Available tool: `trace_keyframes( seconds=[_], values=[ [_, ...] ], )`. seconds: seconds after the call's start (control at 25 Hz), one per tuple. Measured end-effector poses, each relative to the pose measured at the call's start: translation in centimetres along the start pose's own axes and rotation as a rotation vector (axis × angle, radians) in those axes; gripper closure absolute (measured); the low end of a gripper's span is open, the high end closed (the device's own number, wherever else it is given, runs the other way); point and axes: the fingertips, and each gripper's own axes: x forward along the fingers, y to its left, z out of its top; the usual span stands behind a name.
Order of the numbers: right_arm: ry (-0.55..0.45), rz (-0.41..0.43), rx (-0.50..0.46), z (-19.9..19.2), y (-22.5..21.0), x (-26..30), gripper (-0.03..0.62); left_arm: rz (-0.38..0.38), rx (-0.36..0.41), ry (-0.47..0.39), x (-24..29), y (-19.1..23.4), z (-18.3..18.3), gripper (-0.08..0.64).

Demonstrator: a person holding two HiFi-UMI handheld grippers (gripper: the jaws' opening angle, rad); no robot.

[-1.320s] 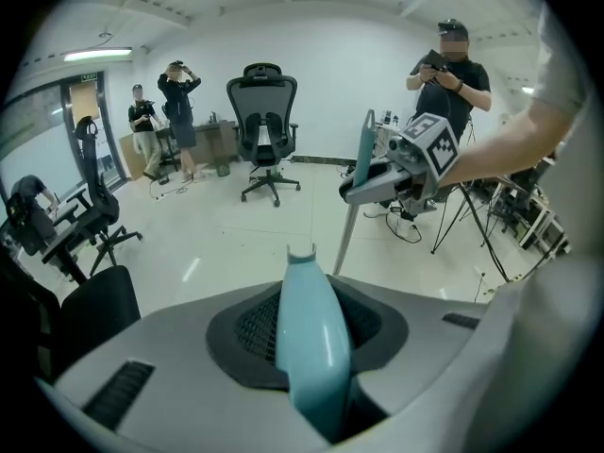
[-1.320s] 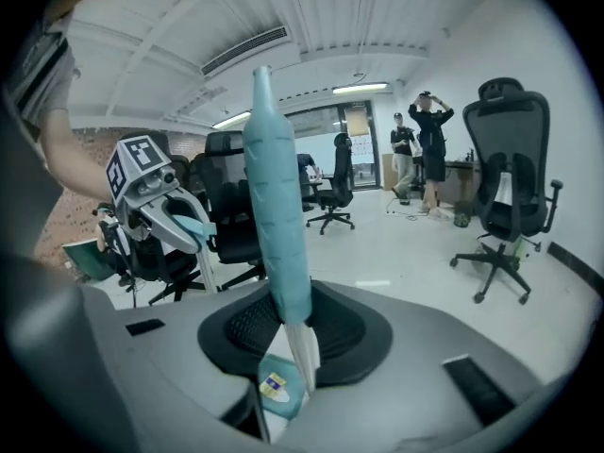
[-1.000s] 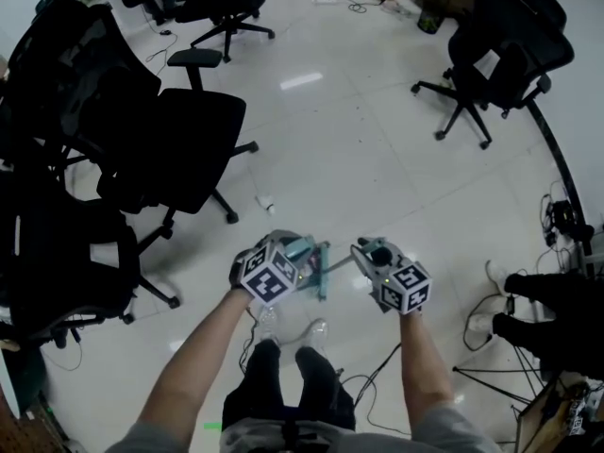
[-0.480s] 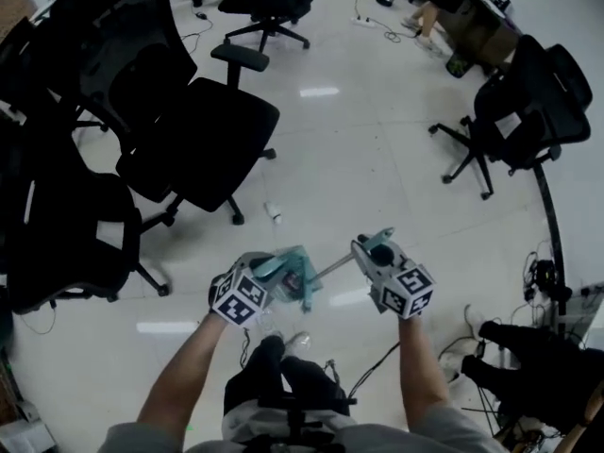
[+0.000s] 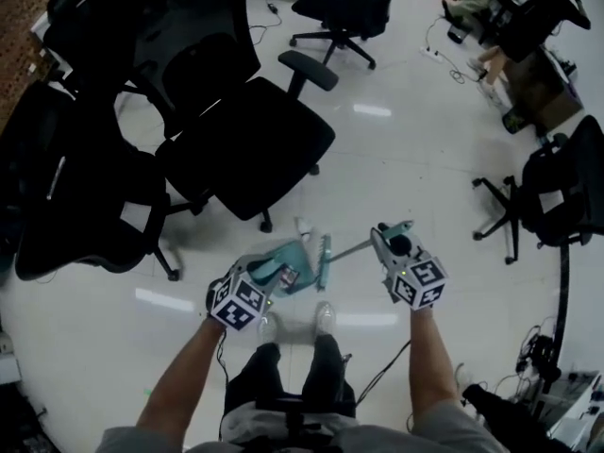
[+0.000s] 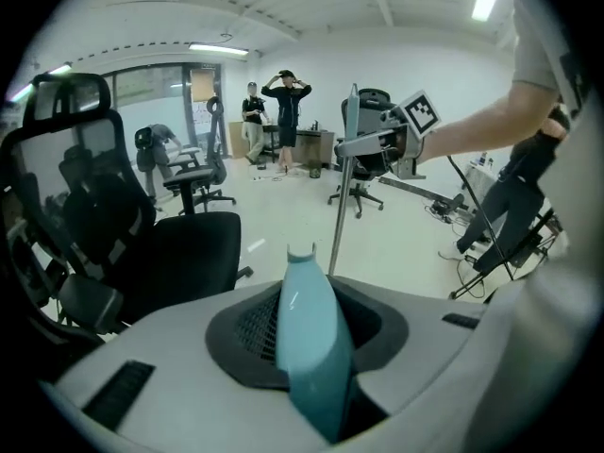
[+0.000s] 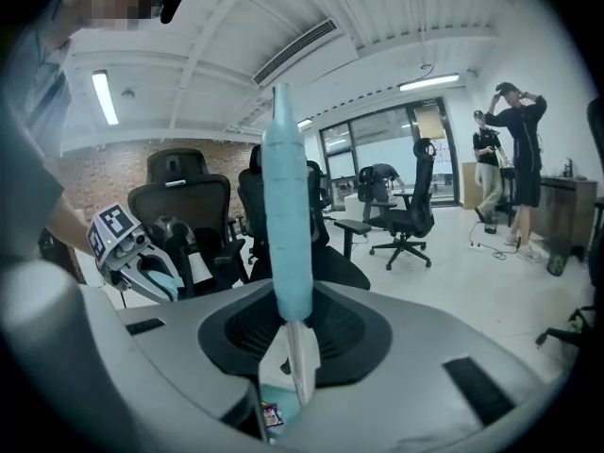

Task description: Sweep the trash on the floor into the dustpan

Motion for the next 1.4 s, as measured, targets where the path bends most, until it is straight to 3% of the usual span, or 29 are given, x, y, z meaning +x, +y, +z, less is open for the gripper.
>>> trace_keyframes(
  seconds=[0.24, 0.48, 0.72, 0.92, 1.12, 1.4],
  values=[
    [0.019, 0.100, -0.082, 0.0, -4.3, 7.1, 0.511, 0.130, -0.070, 0.048, 1.9, 2.5, 0.9, 0.454],
    [0.038, 0.218, -0.115, -1.5, -4.5, 11.3, 0.506, 0.192, -0.138, 0.072, 4.0, 3.5, 1.3, 0.454],
    [0.064, 0.407, -0.037, -3.9, -0.5, 12.2, 0.503, 0.188, -0.153, 0.080, 4.9, 4.1, 2.1, 0.454],
    [0.066, 0.559, -0.004, -3.7, 6.0, 10.6, 0.505, 0.187, -0.162, 0.079, 4.6, 4.1, 1.4, 0.453],
    [0.054, 0.561, -0.082, -2.0, 8.9, 8.6, 0.505, 0.188, -0.174, 0.081, 4.0, 3.5, 0.5, 0.451],
    [-0.008, 0.443, -0.092, 0.9, 11.3, 6.4, 0.506, 0.172, -0.207, 0.021, 1.5, 2.3, -1.7, 0.449]
  ],
)
